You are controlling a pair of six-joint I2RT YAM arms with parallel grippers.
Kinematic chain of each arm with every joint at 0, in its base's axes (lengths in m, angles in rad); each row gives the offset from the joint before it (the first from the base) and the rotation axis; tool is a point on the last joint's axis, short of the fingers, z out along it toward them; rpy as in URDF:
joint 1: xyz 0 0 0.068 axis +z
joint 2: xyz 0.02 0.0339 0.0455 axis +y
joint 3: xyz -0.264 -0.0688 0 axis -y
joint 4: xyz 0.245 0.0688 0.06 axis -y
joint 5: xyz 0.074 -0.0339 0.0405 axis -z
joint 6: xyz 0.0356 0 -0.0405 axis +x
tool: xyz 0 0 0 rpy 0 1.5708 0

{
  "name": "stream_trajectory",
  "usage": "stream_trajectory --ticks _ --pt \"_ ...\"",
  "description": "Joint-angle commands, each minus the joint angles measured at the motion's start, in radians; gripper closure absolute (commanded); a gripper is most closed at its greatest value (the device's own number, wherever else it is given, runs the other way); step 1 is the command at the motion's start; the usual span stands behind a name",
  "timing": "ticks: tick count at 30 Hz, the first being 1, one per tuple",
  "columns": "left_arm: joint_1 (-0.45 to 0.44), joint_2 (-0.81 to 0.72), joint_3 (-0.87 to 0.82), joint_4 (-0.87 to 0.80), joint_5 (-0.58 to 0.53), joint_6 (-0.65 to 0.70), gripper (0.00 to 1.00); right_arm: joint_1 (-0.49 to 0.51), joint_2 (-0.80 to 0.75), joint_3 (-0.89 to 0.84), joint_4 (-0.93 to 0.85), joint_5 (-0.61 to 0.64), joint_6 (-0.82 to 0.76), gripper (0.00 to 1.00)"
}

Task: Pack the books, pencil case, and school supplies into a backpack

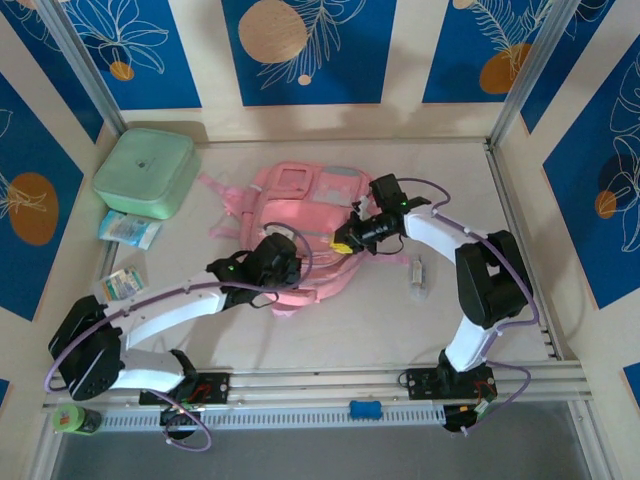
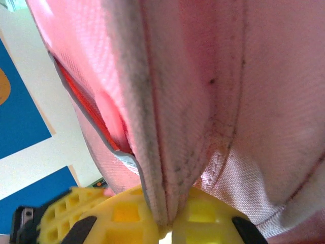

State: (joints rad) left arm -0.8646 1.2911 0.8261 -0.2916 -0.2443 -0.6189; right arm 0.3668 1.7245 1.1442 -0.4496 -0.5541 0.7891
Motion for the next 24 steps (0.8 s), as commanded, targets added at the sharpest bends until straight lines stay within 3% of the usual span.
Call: stream_trajectory --ticks 1,6,11,19,24 --pt "0.07 -0.052 -0.06 -0.082 -0.011 0.05 1.0 -0.071 -0.045 0.05 -0.092 0.01 -0.114 1.0" --pt "0.159 -0.093 -0.111 -0.015 0.024 0.113 1.0 -0.102 -0.046 0.123 -0.174 0.02 -0.206 1.0" --pt "0.26 -0.085 -0.137 0.04 0.074 0.153 1.0 -0.158 -0.01 0.177 -0.216 -0.056 -0.255 1.0" --pt "0.412 -0.044 -0.164 0.22 0.13 0.213 1.0 -0.206 0.018 0.236 -0.272 -0.04 -0.324 1.0" --pt "0.37 -0.038 -0.141 0.296 0.264 0.309 1.0 -0.19 0.025 0.239 -0.26 -0.056 -0.317 1.0"
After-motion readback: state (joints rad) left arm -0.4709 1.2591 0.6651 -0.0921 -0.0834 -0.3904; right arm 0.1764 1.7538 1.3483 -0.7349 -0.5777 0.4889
